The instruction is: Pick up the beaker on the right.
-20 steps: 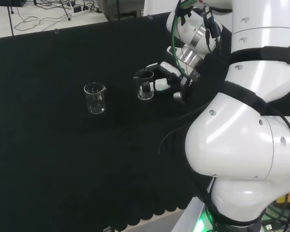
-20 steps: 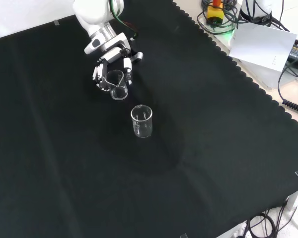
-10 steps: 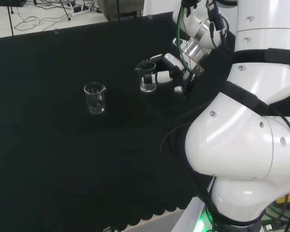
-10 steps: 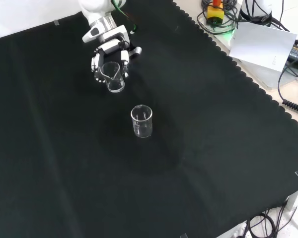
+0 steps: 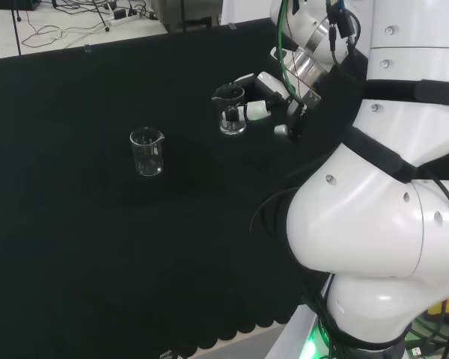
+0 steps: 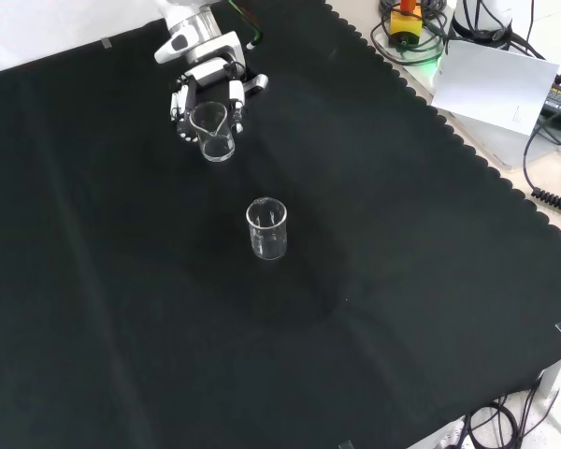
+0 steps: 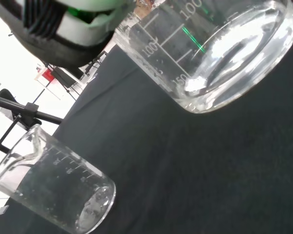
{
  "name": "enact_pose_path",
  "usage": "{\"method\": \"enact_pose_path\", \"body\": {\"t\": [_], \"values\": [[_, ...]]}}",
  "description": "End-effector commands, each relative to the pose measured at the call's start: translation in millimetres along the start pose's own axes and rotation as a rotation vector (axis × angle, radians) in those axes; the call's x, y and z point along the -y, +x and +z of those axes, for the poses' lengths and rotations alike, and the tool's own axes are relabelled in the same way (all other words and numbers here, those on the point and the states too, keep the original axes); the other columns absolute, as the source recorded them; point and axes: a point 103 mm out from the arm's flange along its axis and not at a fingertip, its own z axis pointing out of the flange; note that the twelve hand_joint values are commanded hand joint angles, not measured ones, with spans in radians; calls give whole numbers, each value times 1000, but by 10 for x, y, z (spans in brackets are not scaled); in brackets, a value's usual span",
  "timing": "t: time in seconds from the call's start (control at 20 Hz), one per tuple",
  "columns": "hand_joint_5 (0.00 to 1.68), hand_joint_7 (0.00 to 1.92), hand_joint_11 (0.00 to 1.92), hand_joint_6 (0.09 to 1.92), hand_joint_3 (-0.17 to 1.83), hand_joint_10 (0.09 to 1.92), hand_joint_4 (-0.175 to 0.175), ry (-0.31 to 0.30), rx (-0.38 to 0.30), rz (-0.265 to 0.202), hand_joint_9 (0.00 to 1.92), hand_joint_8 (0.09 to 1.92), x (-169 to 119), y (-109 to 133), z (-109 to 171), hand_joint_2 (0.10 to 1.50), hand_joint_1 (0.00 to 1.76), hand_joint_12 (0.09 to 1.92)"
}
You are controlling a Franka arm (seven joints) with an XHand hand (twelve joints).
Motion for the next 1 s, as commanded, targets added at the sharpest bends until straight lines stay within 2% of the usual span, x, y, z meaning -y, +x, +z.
{"method": "enact_pose_path", "body": {"t": [0.05,0.55,0.75,1.0], "values": [[1261,1558,899,587,-175,574,44,21,20,-20,1240,87,55,205,-70,1045,1281,971],[1237,1558,897,635,-175,622,35,61,106,-49,1227,87,50,553,-144,1049,1280,973],[1230,1558,897,648,-175,630,32,84,153,-44,1223,87,-17,694,-120,1050,1280,974],[1223,1557,899,662,-175,638,30,104,183,-29,1220,87,-81,759,-79,1052,1280,975]]}}
